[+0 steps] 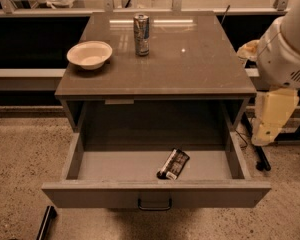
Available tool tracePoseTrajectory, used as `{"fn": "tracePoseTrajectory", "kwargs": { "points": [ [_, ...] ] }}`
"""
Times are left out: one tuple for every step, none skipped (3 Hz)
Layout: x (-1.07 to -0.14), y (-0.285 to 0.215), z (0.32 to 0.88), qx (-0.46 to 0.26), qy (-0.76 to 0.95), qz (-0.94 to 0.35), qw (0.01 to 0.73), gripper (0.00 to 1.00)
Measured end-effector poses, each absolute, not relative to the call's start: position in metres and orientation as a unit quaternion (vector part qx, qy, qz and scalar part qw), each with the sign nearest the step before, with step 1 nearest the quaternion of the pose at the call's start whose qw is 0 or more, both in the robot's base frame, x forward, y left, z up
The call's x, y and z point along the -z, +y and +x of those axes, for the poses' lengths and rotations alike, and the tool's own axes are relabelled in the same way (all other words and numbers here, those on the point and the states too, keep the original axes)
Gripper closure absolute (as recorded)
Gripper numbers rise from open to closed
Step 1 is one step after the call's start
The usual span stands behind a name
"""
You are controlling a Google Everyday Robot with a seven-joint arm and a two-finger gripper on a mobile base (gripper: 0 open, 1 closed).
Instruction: Pick rxbar chocolate from top drawer and place on counter
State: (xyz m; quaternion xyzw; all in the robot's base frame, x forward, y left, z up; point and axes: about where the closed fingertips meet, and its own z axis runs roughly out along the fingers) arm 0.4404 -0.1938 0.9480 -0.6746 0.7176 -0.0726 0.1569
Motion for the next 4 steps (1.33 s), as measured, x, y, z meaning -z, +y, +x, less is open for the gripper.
{"fn": "tracePoseTrajectory", "kwargs": {
  "points": [
    [-0.949,-0.194,0.44,0.073,0.718,-0.674,0.157,0.0],
    [-0.945,-0.194,0.443,0.087,0.711,-0.682,0.146,0.0],
    [-0.904,-0.203,0.471,0.146,0.648,-0.742,0.095,0.0],
    [-0.865,-0.215,0.497,0.176,0.57,-0.798,0.083,0.0]
  ]
}}
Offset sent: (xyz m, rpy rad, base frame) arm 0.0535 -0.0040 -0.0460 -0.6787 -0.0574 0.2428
